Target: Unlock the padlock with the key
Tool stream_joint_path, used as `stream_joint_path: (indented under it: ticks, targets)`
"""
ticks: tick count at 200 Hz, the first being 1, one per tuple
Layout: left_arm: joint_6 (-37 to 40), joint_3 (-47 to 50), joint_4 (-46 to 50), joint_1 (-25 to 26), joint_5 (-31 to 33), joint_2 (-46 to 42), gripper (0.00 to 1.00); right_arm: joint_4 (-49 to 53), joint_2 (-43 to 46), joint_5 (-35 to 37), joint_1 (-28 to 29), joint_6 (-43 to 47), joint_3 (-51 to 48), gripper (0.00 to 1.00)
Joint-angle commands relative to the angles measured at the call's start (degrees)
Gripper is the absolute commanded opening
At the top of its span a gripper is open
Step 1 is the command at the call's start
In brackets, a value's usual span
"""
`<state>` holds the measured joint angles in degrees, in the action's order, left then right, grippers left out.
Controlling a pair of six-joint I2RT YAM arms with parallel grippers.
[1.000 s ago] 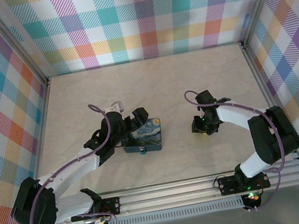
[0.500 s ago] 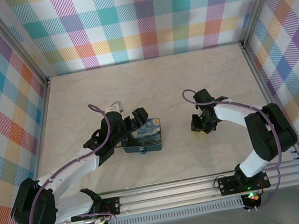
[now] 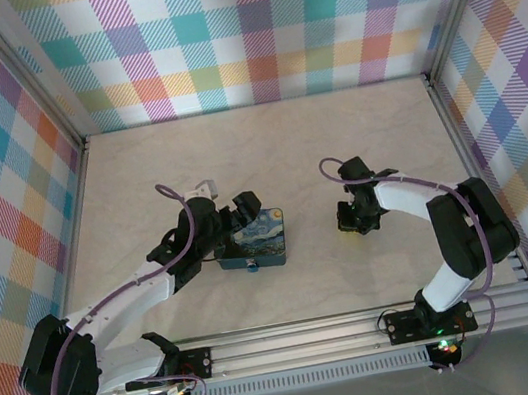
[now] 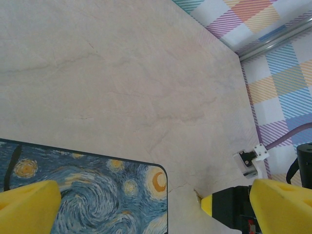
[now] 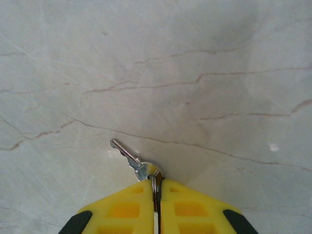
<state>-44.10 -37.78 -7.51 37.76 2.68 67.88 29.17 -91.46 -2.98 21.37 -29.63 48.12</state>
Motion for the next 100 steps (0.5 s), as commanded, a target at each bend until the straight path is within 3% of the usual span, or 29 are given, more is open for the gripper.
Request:
stream_joint_path:
  ticks: [1, 100]
  targets:
    - [0.9, -1.3, 0.8, 0.6, 0.9, -1.8, 0.99, -1.4, -2.1, 0.9, 0.6, -0.2, -0.3, 0.06]
    - [0.9, -0.2, 1.9, 0.6, 1.7, -5.2, 1.00, -3.1, 1.5, 0.6, 0.9, 0.1, -2.4, 0.00]
